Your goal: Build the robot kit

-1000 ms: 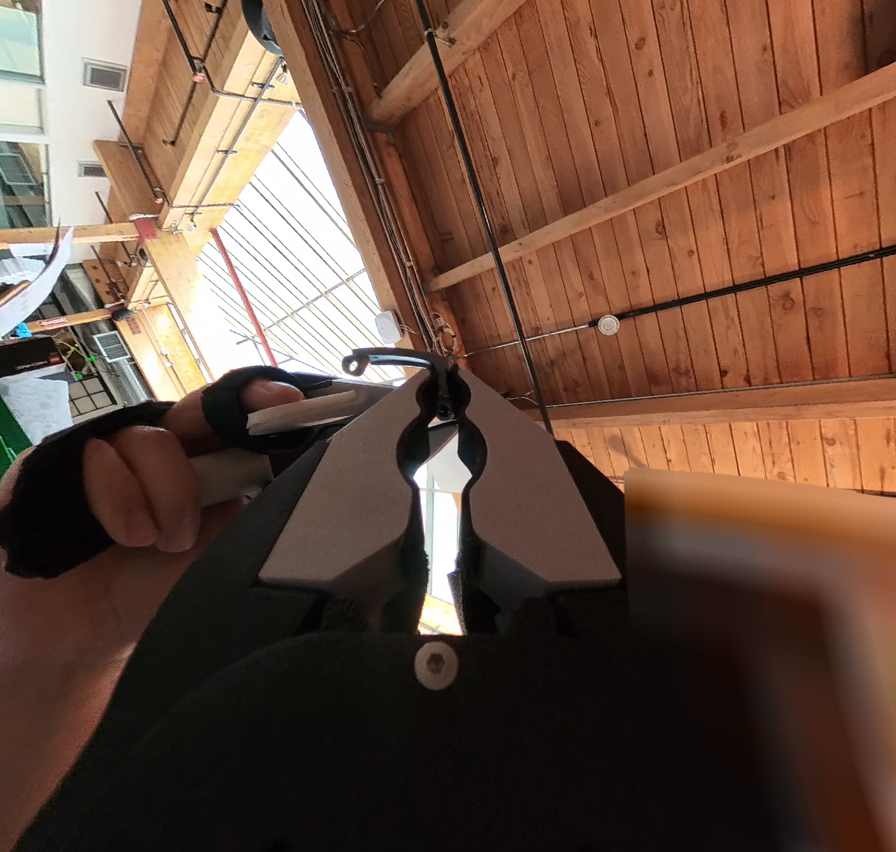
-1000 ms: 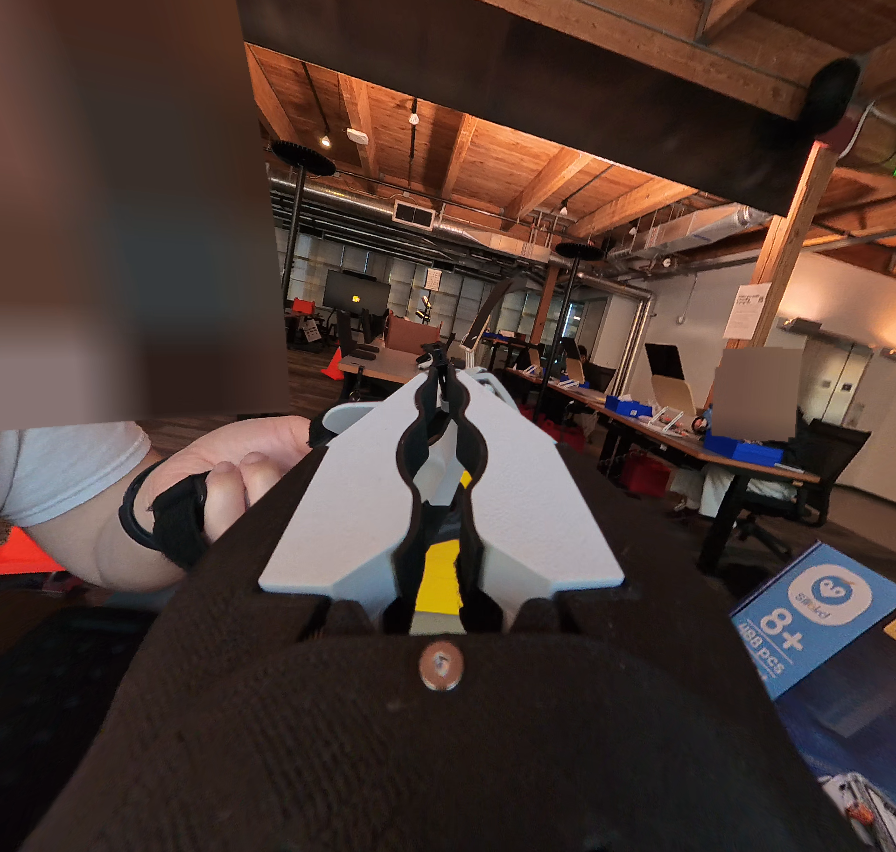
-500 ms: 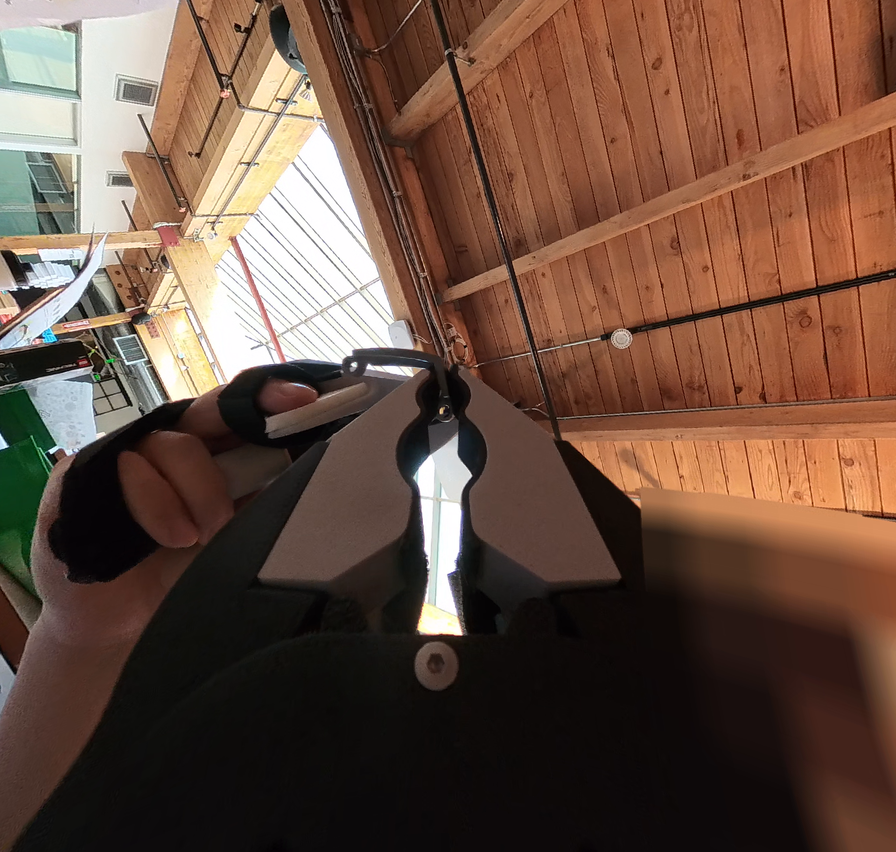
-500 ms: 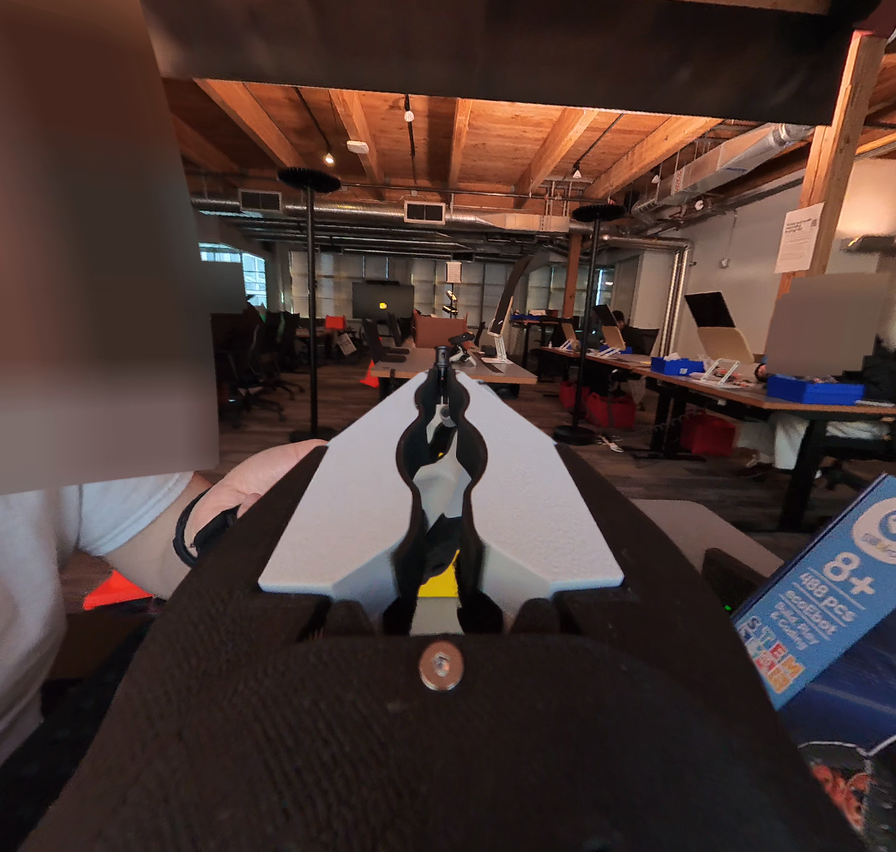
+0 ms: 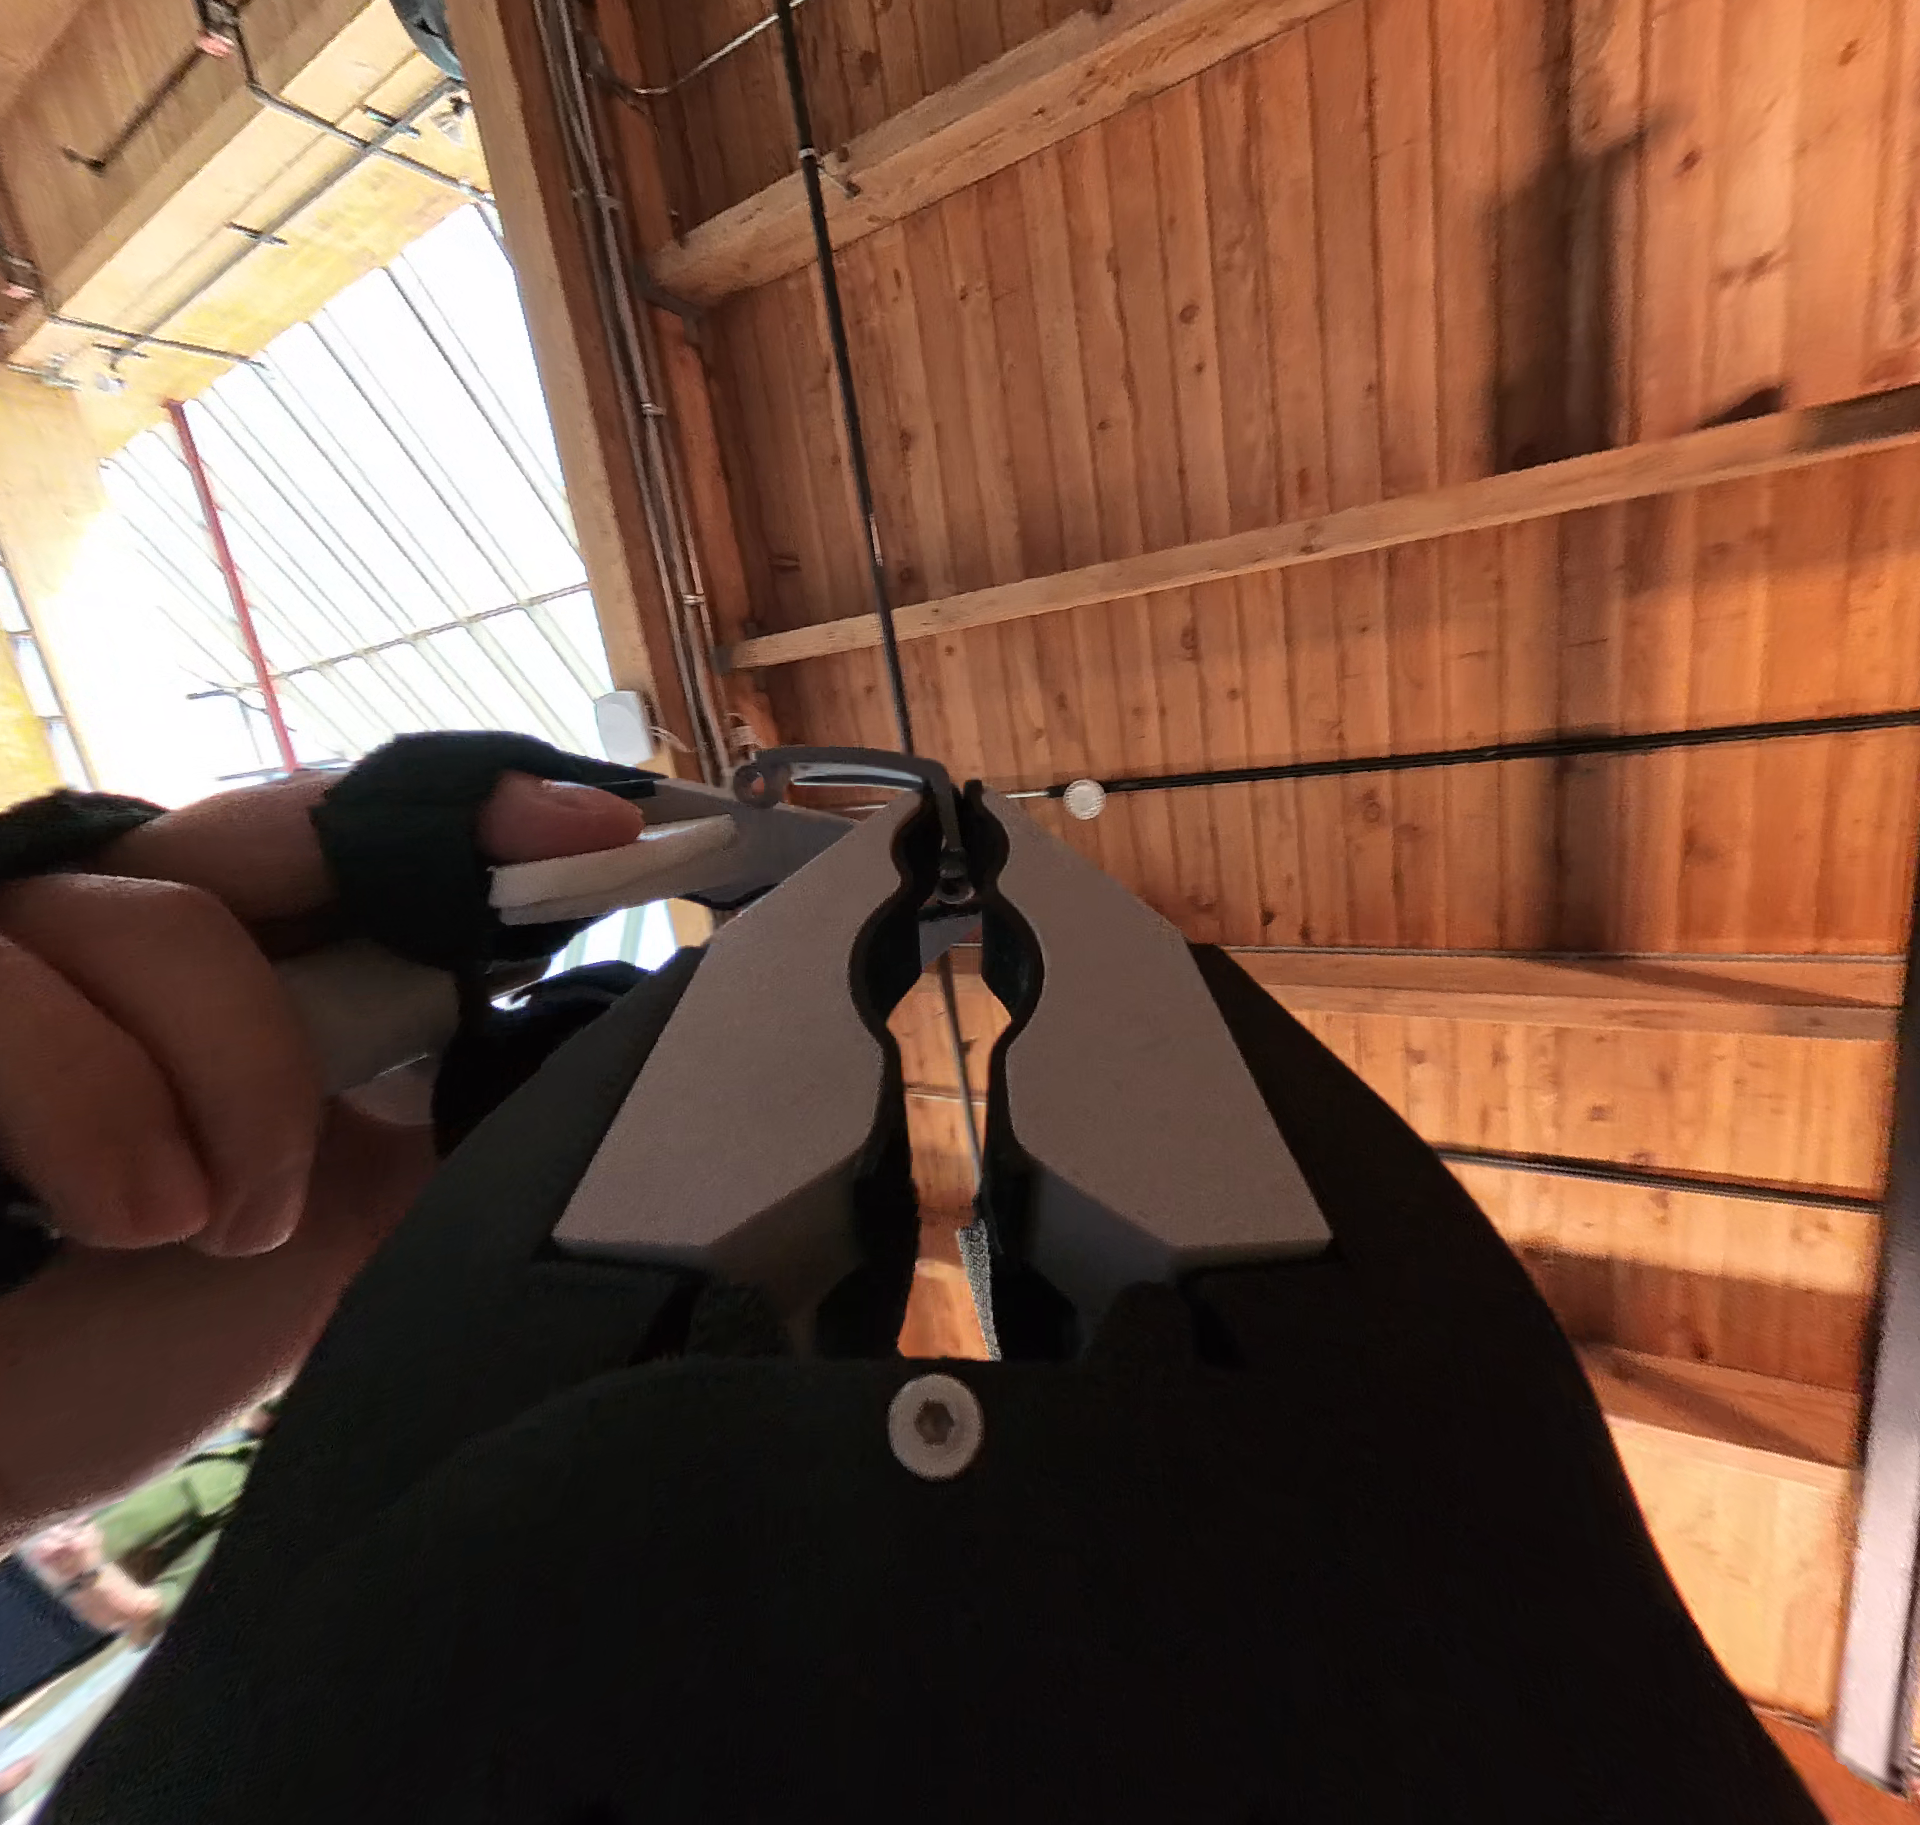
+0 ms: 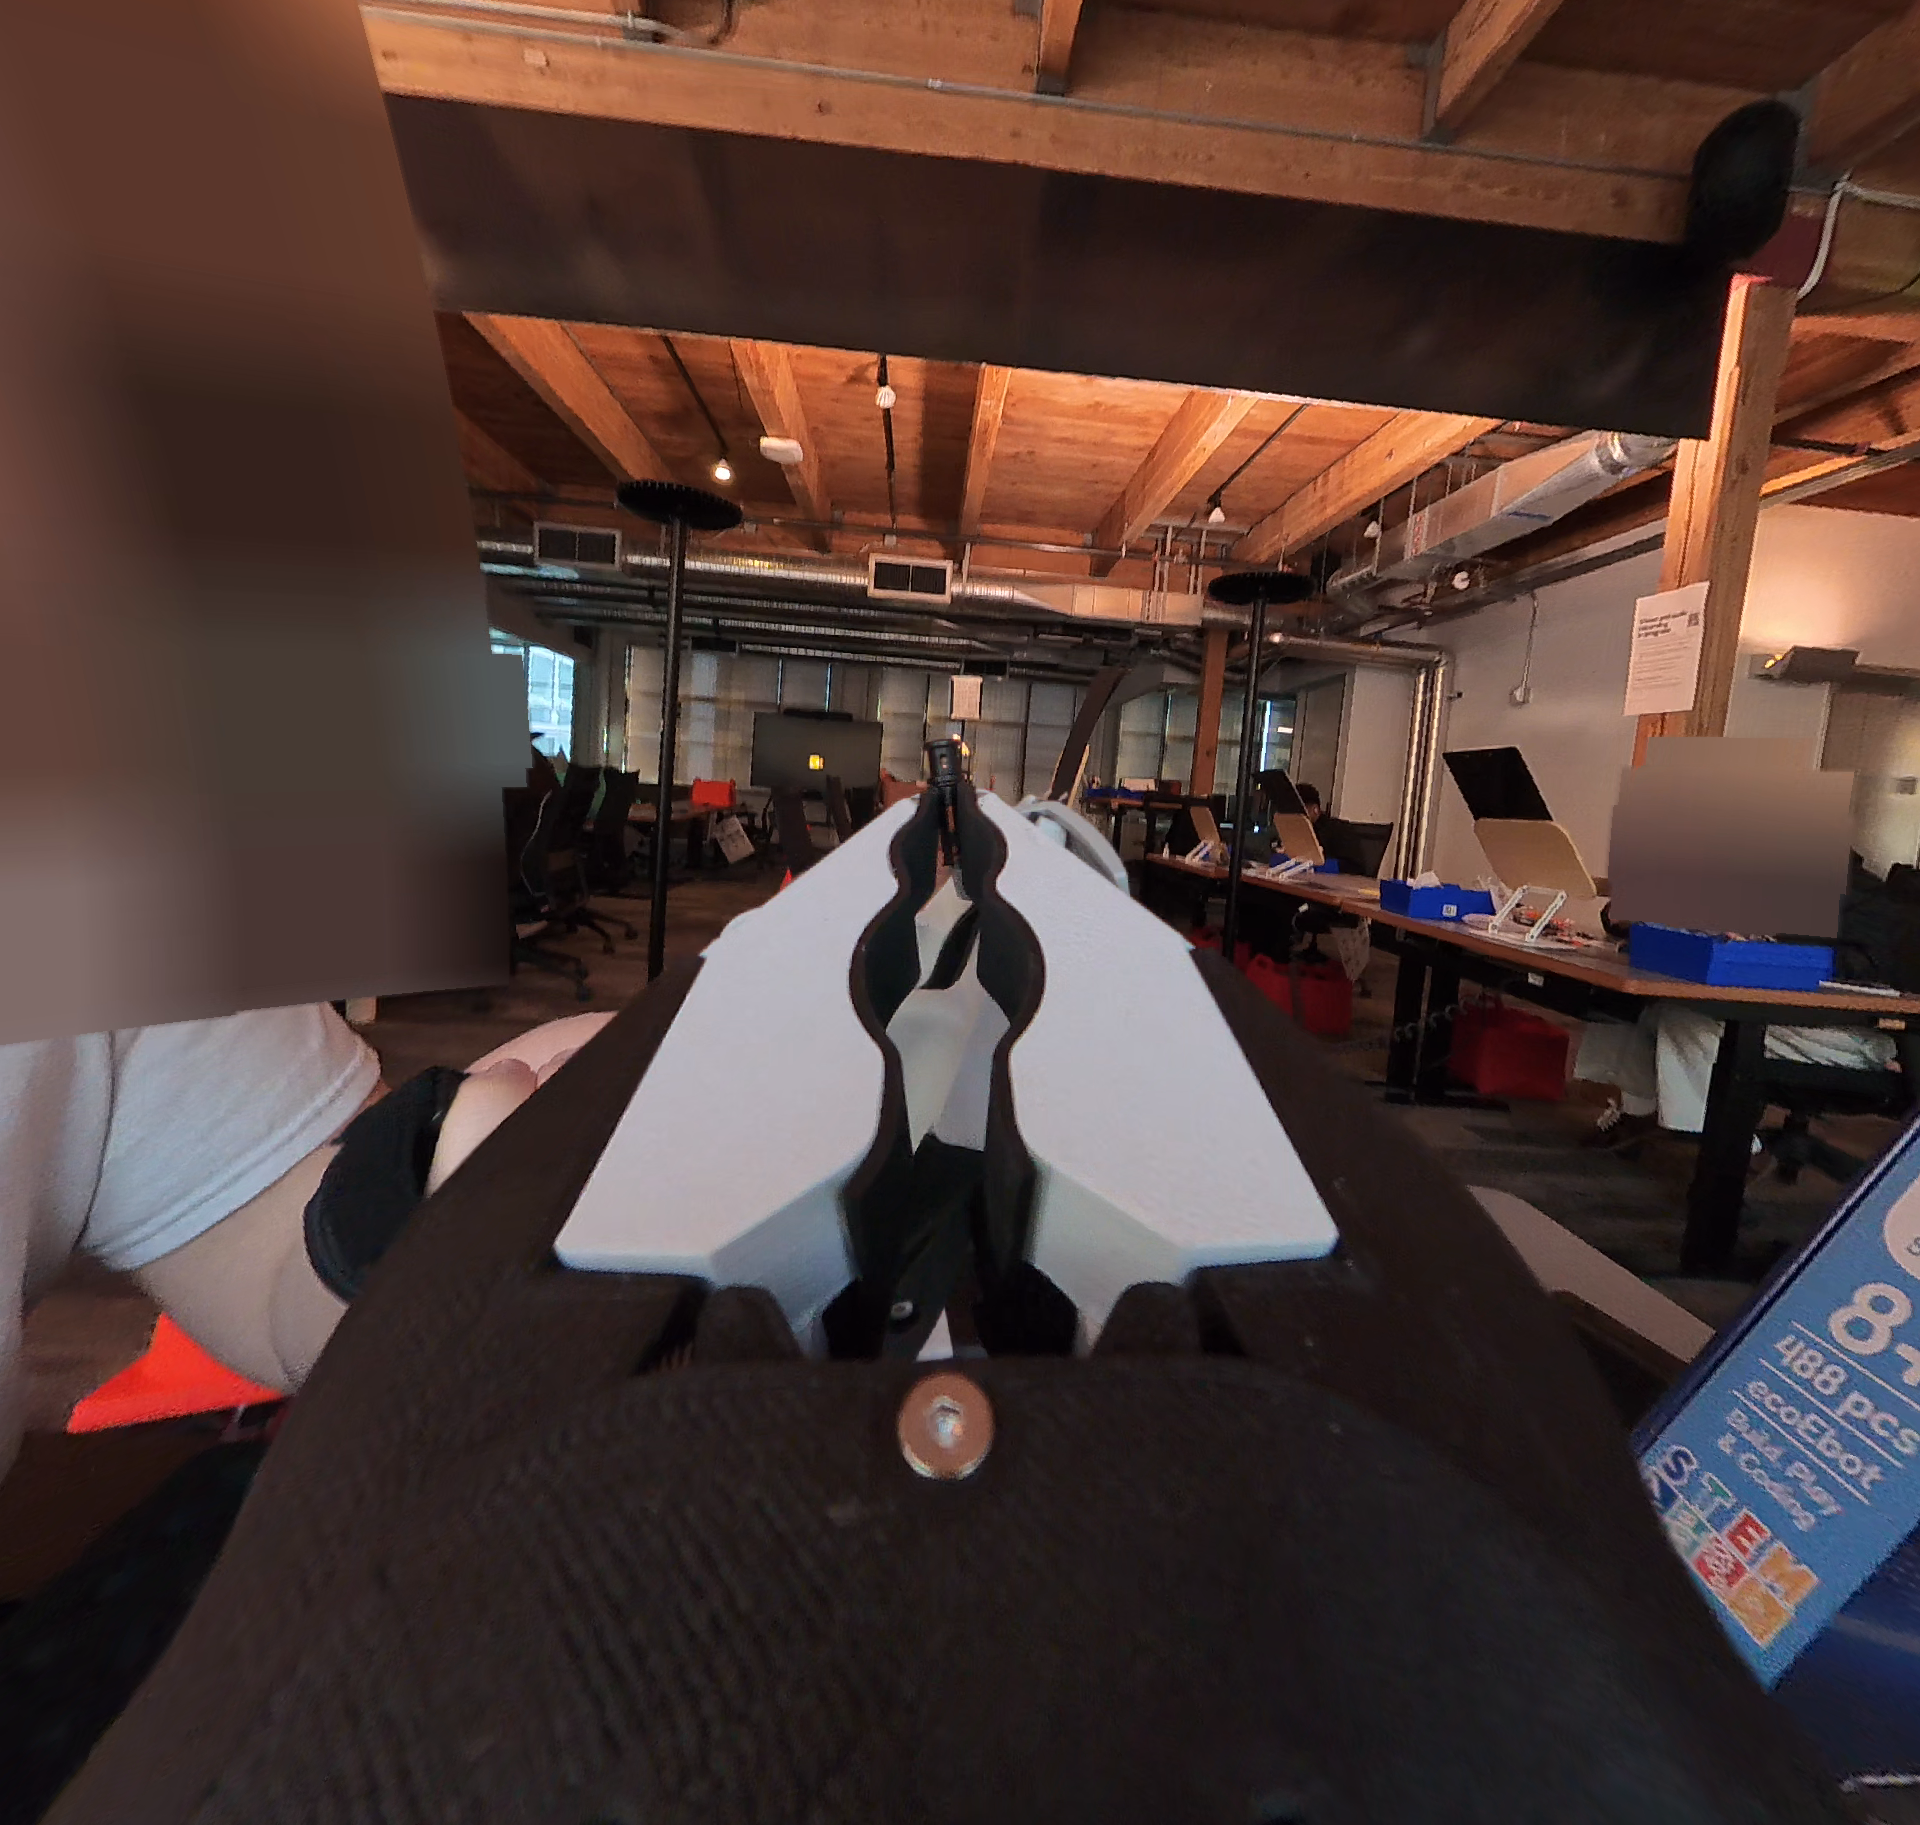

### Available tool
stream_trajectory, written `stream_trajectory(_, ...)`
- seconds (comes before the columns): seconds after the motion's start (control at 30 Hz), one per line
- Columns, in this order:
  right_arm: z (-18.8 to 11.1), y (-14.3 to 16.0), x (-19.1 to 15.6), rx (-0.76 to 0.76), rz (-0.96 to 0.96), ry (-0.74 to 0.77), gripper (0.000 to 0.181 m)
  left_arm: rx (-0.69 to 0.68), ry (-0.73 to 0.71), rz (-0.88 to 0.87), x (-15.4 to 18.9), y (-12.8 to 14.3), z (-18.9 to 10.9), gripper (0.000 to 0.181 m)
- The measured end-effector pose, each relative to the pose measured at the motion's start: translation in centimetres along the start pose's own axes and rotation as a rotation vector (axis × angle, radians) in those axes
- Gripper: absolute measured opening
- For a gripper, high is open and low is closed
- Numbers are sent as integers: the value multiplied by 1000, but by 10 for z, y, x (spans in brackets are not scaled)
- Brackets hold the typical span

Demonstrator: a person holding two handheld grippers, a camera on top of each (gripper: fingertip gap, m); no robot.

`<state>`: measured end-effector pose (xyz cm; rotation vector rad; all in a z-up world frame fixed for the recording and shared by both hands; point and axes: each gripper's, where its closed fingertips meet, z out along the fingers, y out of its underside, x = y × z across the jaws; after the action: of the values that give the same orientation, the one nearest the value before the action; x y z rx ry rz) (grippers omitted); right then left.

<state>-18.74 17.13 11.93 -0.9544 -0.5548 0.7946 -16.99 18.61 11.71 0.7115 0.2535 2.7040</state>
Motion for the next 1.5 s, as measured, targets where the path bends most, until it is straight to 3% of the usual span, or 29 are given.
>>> stream_trajectory(0.17,3,-3,-2,82,-11,27,2,6,71,-38,5,3,1,2)
stream_trajectory(0.53,0,10,3,94,-132,118,2,82,98,-74,0,-6,-8,2)
stream_trajectory(0.8,-14,30,23,121,-8,206,1,158,62,-42,-13,-29,-22,2)
stream_trajectory(1.5,-16,38,36,-81,8,227,3,153,-52,129,-12,-41,-25,2)
